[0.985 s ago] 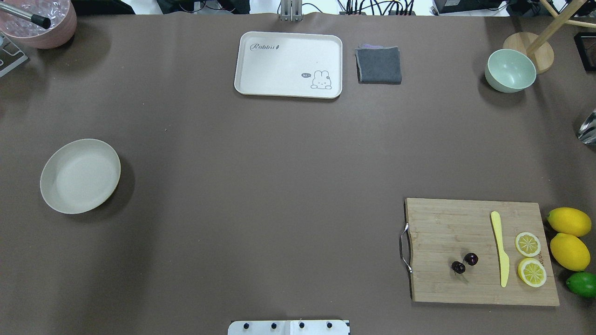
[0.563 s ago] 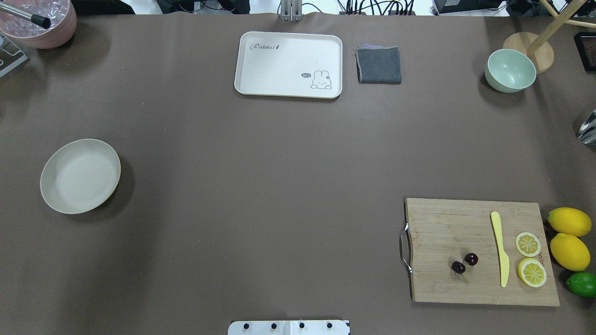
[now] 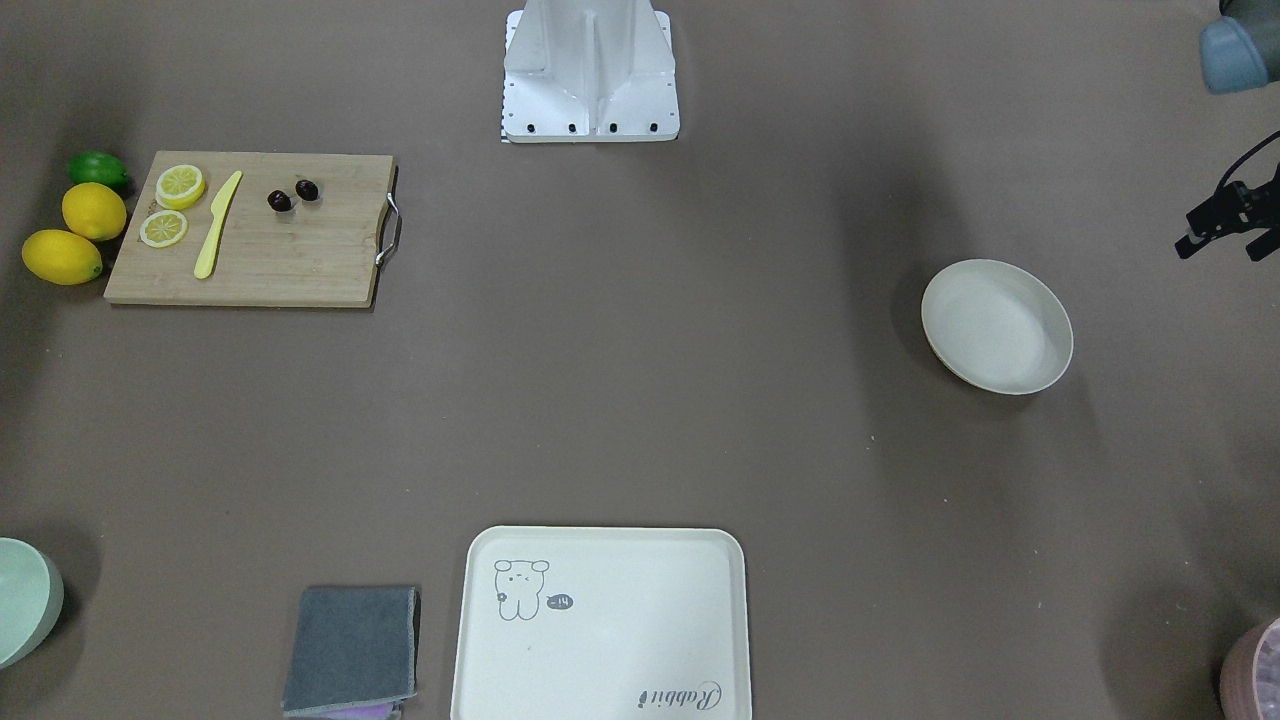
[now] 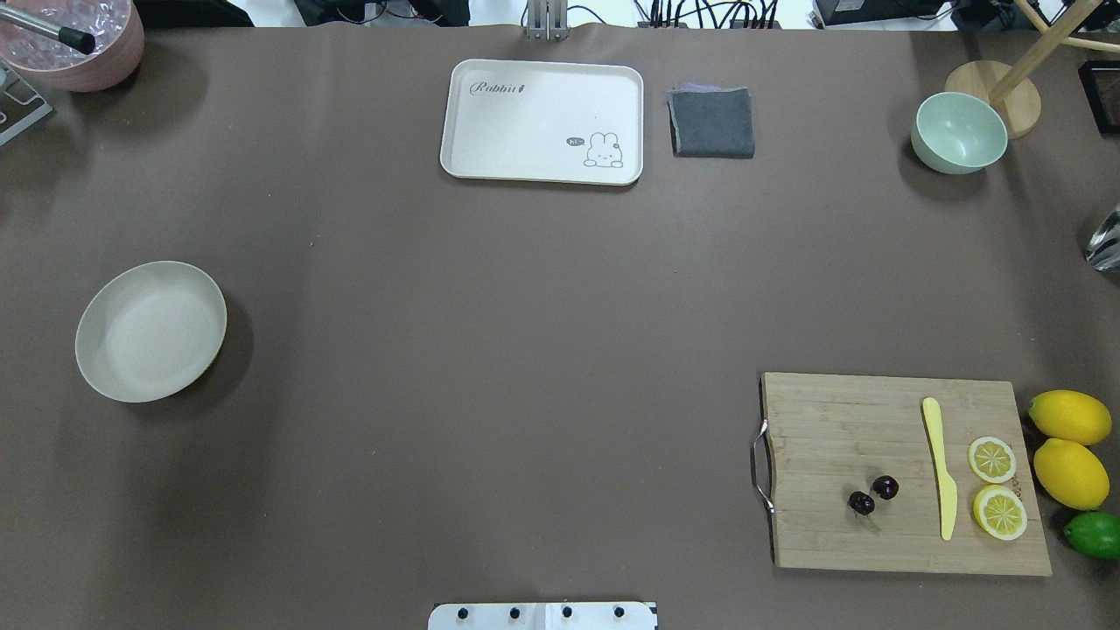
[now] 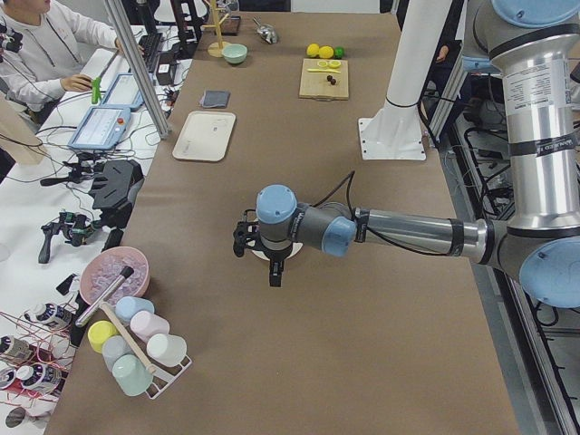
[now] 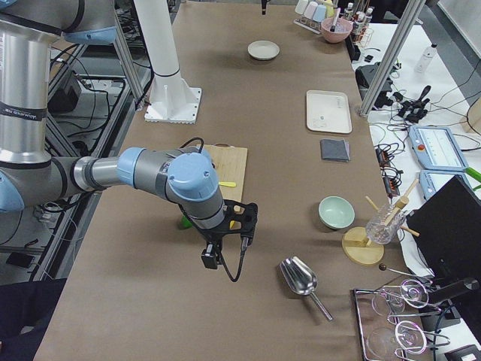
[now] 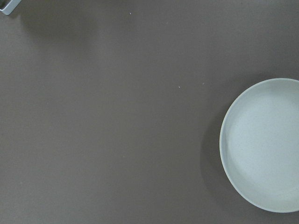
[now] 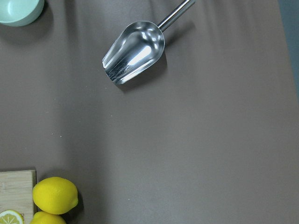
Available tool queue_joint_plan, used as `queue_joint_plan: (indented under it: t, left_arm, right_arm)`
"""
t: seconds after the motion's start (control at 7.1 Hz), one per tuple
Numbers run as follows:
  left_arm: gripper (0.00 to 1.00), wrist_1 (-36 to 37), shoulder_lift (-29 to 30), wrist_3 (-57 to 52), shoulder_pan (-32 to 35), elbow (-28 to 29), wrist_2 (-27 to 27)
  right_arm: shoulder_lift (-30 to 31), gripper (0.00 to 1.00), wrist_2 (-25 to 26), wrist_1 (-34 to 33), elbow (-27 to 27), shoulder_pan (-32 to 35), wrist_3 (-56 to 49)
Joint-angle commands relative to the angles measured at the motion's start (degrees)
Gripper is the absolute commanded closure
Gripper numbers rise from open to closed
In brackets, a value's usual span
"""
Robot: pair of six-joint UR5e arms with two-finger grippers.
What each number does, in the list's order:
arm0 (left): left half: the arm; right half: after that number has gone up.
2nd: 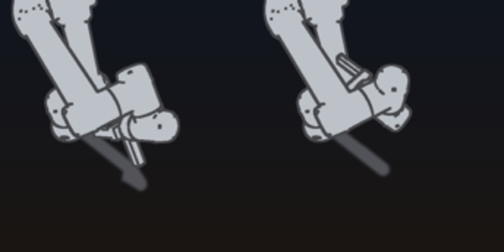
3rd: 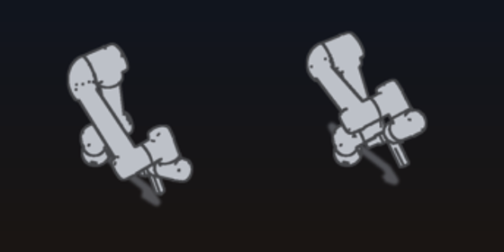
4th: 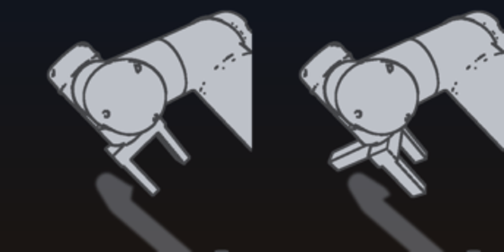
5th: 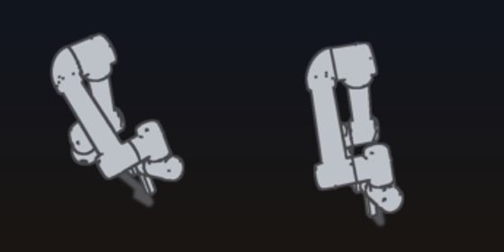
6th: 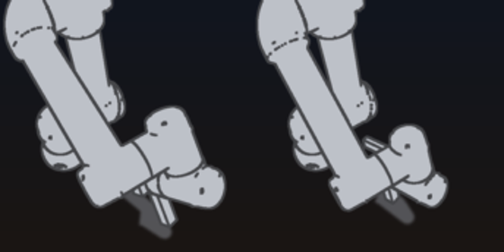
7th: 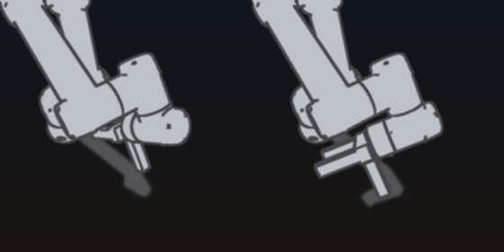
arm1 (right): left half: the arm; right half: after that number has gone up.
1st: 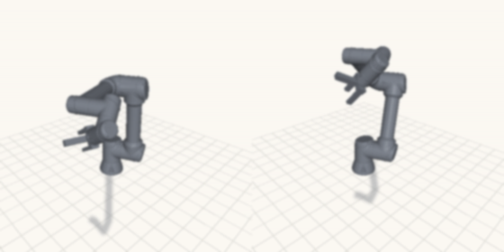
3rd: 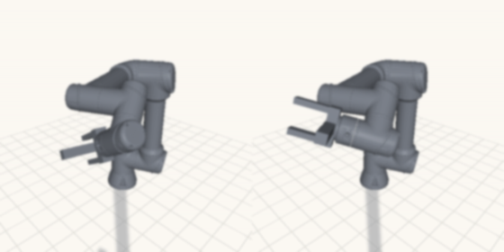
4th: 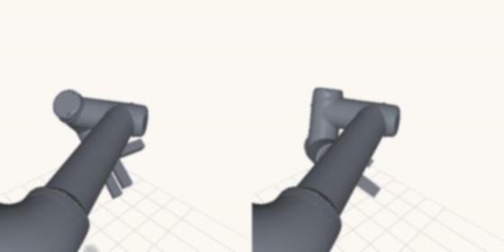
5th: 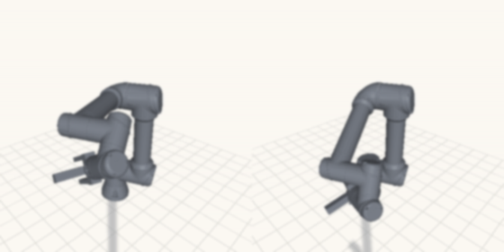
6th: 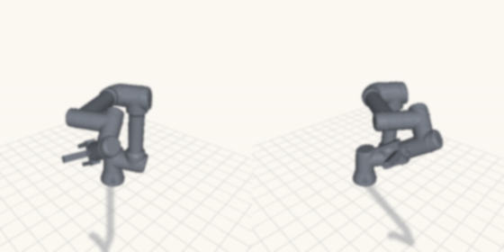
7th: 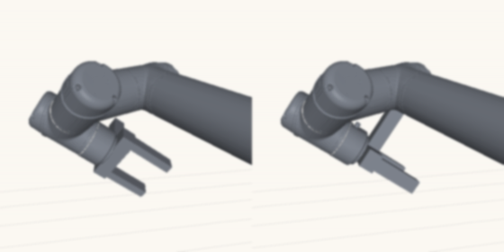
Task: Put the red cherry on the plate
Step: 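Reach the left gripper down and grip the rim of the pale plate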
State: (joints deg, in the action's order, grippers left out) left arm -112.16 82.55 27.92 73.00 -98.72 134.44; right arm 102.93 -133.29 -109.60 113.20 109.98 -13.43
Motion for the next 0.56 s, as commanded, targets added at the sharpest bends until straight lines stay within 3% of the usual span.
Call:
queue_joint_plan:
  t: [0.0,0.28,0.42]
  left_arm:
    - [0.02,-7.46,5.23,13.34,-9.76,5.28,-6.01]
    - [0.02,-7.99,7.44,20.57,-18.38,6.08,-13.45]
    - [0.02,-8.86,7.19,20.77,-19.55,6.78,-14.37]
  right_arm:
    - [0.08,0.0,-0.21,0.09,-0.08,0.06,0.07]
    - [-0.01,0.0,-0.04,0.09,-0.08,0.06,0.07]
    - [-0.01,0.0,-0.04,0.09,-0.26,0.06,0.07]
